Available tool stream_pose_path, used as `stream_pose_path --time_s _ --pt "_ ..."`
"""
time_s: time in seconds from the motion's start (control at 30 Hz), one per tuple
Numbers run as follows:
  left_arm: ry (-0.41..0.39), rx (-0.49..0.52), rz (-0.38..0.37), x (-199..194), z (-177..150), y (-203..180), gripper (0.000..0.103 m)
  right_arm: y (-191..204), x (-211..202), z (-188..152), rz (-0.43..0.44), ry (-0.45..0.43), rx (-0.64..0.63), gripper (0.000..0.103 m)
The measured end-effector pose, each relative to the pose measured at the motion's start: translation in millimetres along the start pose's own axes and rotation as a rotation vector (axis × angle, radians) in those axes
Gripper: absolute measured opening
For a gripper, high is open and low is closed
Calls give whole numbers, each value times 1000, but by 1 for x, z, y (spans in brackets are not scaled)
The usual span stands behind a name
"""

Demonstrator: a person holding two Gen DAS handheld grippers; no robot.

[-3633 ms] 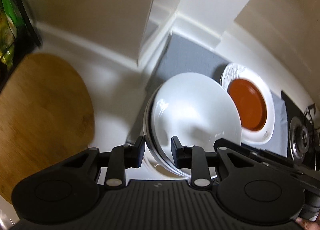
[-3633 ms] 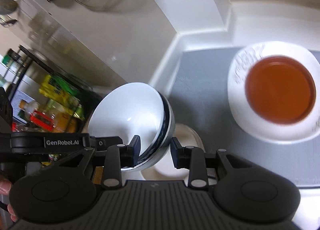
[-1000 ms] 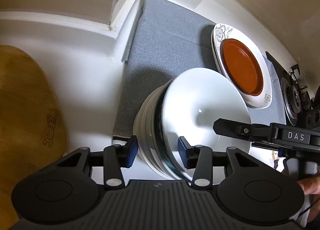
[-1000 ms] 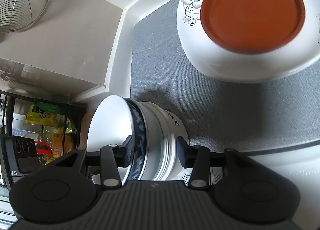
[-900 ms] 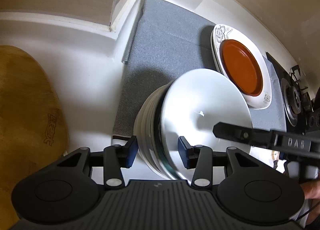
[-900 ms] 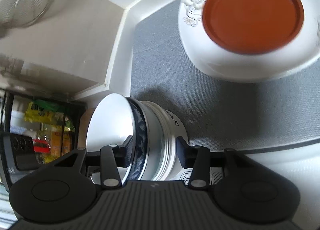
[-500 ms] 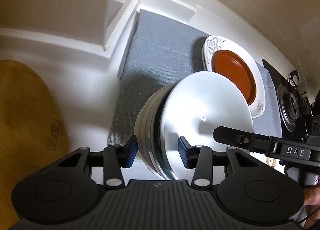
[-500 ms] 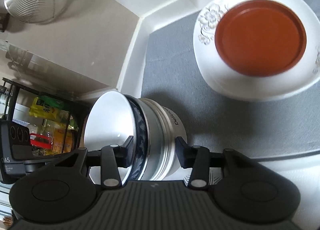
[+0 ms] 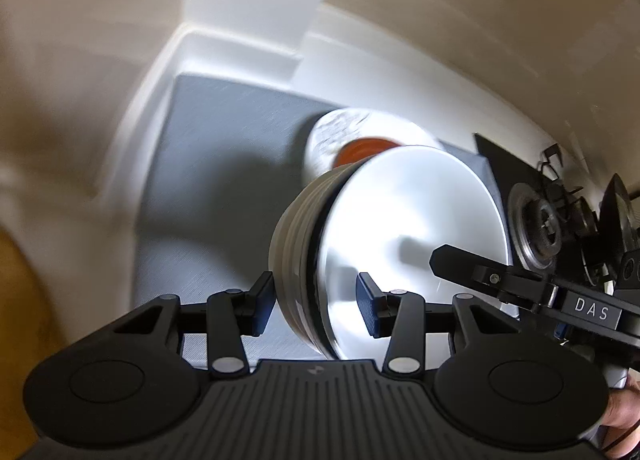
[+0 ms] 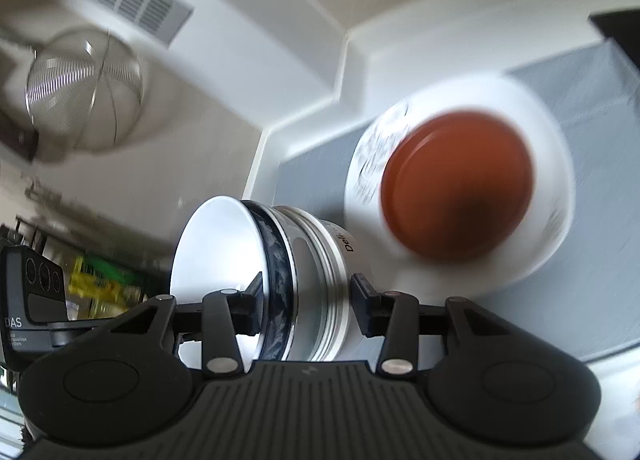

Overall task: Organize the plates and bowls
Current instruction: 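Lower the bowls onto the brown plate atop the white plates with both tools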

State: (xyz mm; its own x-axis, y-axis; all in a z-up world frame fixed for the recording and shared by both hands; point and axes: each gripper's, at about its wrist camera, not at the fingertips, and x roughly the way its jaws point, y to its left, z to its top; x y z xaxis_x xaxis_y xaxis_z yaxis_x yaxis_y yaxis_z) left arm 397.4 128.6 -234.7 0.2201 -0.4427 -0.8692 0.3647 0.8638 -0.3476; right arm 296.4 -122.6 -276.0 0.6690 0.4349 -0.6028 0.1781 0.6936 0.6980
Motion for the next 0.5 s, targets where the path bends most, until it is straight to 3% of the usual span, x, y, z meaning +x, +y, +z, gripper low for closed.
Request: stream_pose_path --time_s 0.5 --pt "-36 100 -47 24 68 -75 47 -30 -47 72 -58 -193 16 47"
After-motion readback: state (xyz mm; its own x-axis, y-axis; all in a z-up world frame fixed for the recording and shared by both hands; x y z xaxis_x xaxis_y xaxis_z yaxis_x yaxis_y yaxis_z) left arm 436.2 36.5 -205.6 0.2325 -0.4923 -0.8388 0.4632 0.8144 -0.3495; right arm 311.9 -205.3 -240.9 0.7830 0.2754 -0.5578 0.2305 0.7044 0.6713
